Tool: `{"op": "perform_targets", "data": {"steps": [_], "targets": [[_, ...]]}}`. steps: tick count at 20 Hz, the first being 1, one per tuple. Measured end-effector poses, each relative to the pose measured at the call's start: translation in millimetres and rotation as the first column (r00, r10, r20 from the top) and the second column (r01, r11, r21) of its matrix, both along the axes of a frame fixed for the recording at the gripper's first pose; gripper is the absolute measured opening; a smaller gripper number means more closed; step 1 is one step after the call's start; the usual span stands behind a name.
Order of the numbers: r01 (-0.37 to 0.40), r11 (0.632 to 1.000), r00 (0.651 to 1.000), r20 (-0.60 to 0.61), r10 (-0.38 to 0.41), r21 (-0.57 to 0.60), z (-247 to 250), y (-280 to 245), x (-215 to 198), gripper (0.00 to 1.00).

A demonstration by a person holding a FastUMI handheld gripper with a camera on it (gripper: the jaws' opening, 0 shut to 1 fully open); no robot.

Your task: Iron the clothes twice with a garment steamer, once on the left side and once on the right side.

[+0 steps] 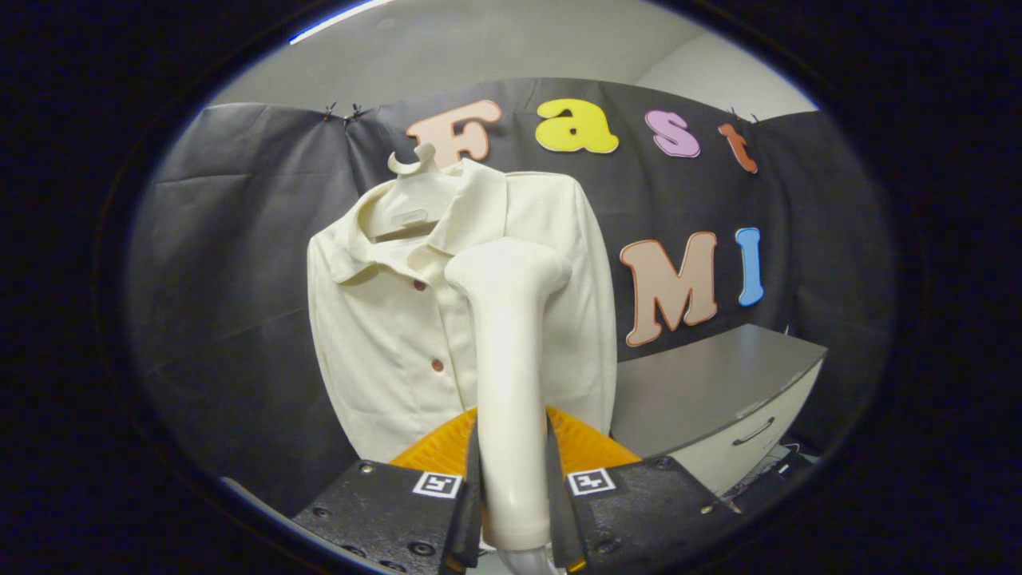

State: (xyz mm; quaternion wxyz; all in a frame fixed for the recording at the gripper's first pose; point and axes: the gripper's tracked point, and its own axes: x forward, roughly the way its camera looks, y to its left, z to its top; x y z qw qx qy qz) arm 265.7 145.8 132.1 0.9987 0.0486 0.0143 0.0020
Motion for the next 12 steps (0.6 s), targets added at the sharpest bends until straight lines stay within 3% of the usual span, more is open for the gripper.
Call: {"op": "perform_targets", "data": {"steps": [12], "targets": [[0.007,1.000,0.980,-0.198,-0.009,-0.013,-106.4,-14.3,17.3,0.34]]}}
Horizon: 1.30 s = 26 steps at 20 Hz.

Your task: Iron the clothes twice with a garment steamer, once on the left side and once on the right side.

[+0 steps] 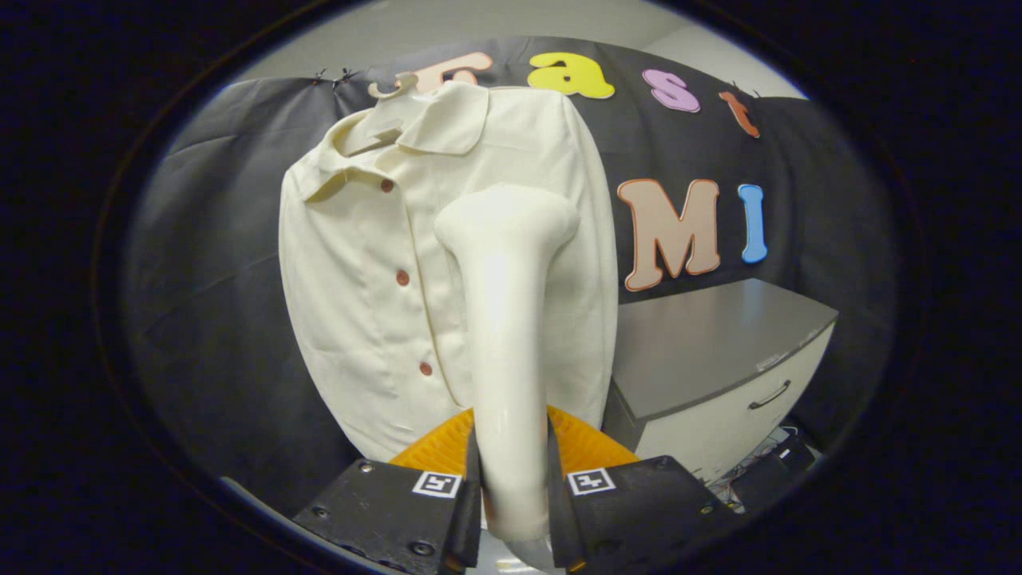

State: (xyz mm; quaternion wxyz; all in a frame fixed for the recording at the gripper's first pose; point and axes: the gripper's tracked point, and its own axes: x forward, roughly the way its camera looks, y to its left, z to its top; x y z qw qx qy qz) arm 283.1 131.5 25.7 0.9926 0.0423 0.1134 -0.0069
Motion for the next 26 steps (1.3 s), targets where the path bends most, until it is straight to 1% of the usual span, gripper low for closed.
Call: {"op": "perform_targets", "data": {"steps": [6,13,22,26], "targets": [[-0.004,1.000,0.995,-0.102,0.004,0.003,-55.5,-9.0,-10.7,0.34],[-0.003,1.000,0.975,-0.222,0.004,0.006,-119.6,-13.2,-26.3,0.34],[-0.003,1.000,0.951,-0.310,0.003,0.001,-171.3,-14.4,-40.0,0.35],[0.002,1.000,0.933,-0.359,0.001,0.006,-198.5,-15.1,-51.5,0.35]]}}
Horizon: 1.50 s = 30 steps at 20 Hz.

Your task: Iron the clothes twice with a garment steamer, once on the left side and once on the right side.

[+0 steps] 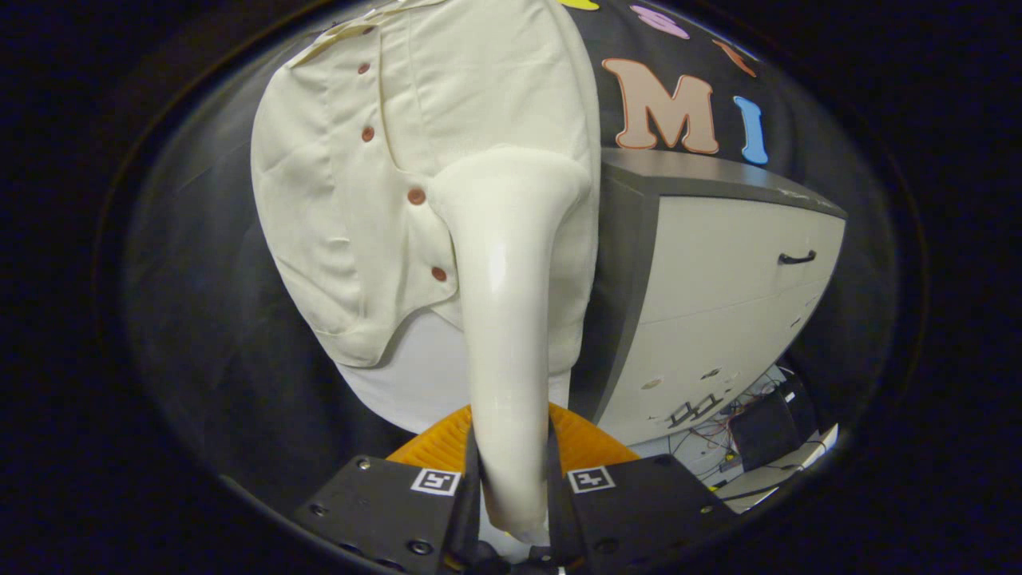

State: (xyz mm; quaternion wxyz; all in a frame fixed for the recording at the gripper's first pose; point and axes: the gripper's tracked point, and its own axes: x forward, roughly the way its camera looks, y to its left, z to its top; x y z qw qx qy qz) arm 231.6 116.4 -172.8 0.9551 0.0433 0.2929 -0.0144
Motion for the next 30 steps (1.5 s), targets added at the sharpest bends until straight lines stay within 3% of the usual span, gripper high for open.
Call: {"op": "perform_targets", "data": {"steps": [8,16,23,30], "targets": [[0.001,1.000,0.999,-0.051,0.000,0.021,-23.3,3.2,-33.2,0.35],[0.042,0.999,0.999,-0.028,-0.041,0.020,-8.7,-6.9,-78.4,0.35],[0.112,0.988,0.992,0.053,-0.119,0.109,37.4,-26.9,-117.1,0.35],[0.059,0.992,0.981,0.180,-0.078,0.109,97.3,-54.3,-144.8,0.35]]}}
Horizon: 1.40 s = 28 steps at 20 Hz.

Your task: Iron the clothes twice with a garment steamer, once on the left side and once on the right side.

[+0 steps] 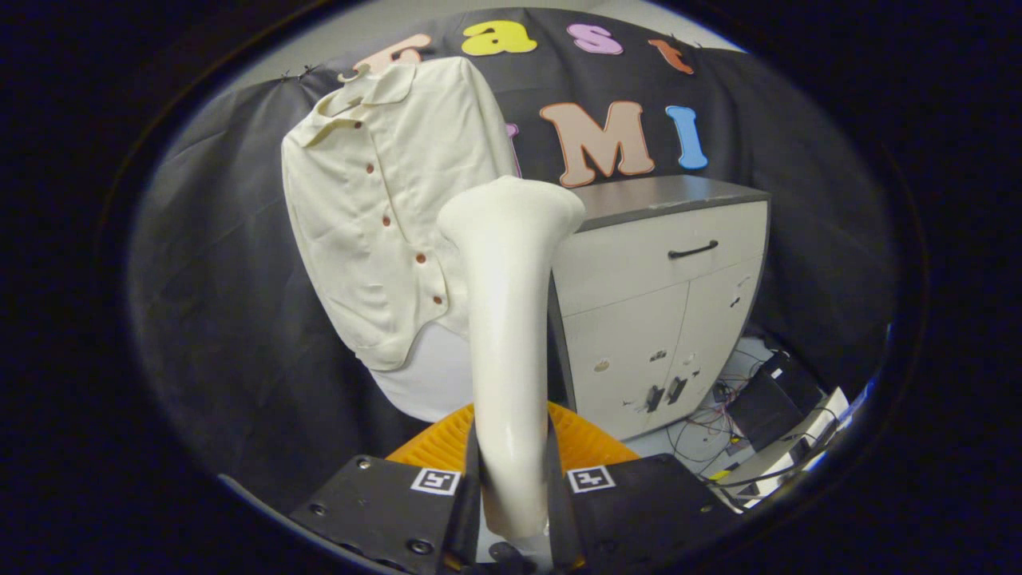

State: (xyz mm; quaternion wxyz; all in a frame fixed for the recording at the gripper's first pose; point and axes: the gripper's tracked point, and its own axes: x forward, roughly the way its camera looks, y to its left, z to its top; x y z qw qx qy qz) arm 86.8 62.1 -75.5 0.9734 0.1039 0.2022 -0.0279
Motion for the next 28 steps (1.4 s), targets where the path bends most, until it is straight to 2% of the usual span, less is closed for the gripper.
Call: {"op": "perform_targets", "data": {"steps": [4,8,15,19,24,28], "targets": [[-0.008,1.000,0.996,0.088,0.008,-0.007,45.4,-28.5,-27.8,0.35],[-0.017,0.999,0.977,0.211,0.022,-0.027,101.0,-51.0,-53.2,0.34],[-0.053,0.996,0.937,0.341,0.074,-0.072,153.0,-62.3,-92.7,0.34],[-0.022,0.996,0.925,0.376,0.054,-0.087,174.1,-64.2,-101.9,0.34],[-0.012,0.991,0.917,0.393,0.064,-0.133,191.1,-58.3,-104.1,0.34],[-0.033,0.981,0.914,0.392,0.107,-0.191,196.6,-44.2,-97.8,0.34]]}}
